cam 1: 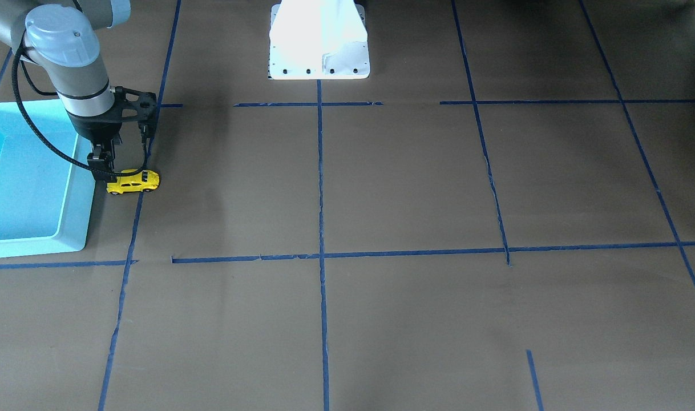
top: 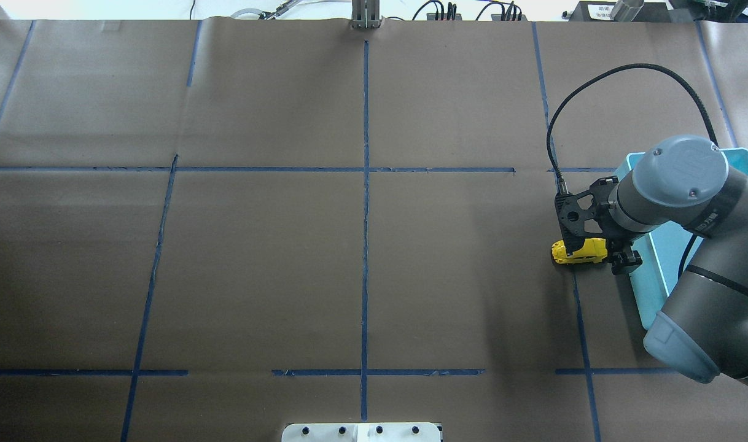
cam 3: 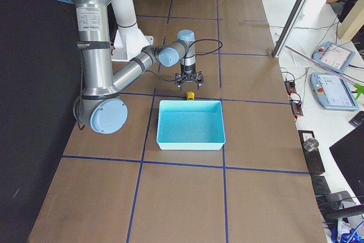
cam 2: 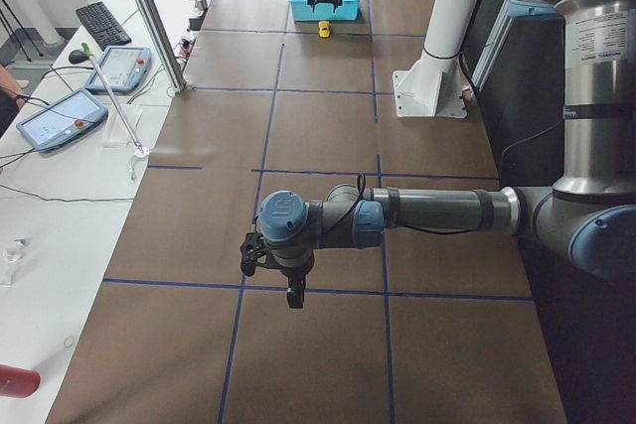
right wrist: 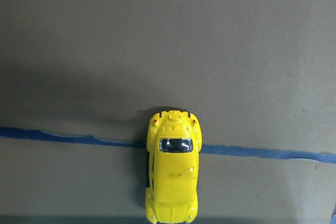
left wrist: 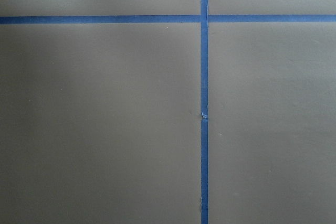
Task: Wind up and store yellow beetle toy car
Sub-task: 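Grasp the yellow car with the right gripper and lift it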
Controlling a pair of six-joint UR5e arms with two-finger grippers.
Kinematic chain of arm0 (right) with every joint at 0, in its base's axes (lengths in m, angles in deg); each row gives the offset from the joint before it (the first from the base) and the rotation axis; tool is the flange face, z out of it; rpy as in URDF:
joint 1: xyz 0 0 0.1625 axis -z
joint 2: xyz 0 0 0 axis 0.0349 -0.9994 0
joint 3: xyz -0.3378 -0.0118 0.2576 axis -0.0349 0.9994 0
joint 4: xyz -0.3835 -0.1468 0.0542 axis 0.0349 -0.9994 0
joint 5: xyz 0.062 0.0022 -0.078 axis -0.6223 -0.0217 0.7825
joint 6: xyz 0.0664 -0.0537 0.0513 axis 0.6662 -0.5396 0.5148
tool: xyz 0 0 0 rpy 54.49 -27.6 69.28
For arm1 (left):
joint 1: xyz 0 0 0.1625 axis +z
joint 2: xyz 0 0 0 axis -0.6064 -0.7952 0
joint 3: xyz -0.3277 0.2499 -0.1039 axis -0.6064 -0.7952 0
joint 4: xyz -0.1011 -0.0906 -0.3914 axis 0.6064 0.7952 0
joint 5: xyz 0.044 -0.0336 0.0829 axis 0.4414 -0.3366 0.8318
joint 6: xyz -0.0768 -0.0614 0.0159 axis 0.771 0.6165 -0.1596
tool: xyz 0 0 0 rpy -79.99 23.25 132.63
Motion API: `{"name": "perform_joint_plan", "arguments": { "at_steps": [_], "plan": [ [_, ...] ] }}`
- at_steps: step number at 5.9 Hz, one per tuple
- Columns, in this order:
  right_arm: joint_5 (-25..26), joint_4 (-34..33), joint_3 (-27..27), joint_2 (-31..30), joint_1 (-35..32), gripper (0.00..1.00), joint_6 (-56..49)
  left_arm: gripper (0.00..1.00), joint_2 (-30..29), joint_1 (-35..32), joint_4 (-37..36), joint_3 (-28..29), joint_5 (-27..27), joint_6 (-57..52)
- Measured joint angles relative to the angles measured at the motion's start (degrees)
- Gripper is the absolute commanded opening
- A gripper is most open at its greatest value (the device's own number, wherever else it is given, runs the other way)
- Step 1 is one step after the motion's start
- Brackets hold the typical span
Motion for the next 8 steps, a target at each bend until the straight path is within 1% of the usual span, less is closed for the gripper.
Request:
{"name": "perform_joint_plan", "arguments": {
  "at_steps": [3, 6, 7, 8],
  "plan": [
    [0.1, 0.3, 3.8, 0.8, 2.4, 0.99, -0.1, 1.00, -0.2, 0.0, 0.1, -0.2, 0.0, -0.2],
    [0.1, 0.5, 6.0, 0.9, 3.8, 0.97, -0.1, 1.00, -0.3, 0.0, 0.1, -0.1, 0.4, -0.6],
    [0.2, 0.6, 6.7, 0.9, 4.0, 0.92, -0.1, 1.00, -0.4, 0.0, 0.1, -0.1, 0.5, -0.6],
    [0.2, 0.7, 7.4, 0.9, 4.0, 0.82, -0.1, 1.00, -0.3, 0.0, 0.8, -0.1, 0.5, -0.6]
  ]
}}
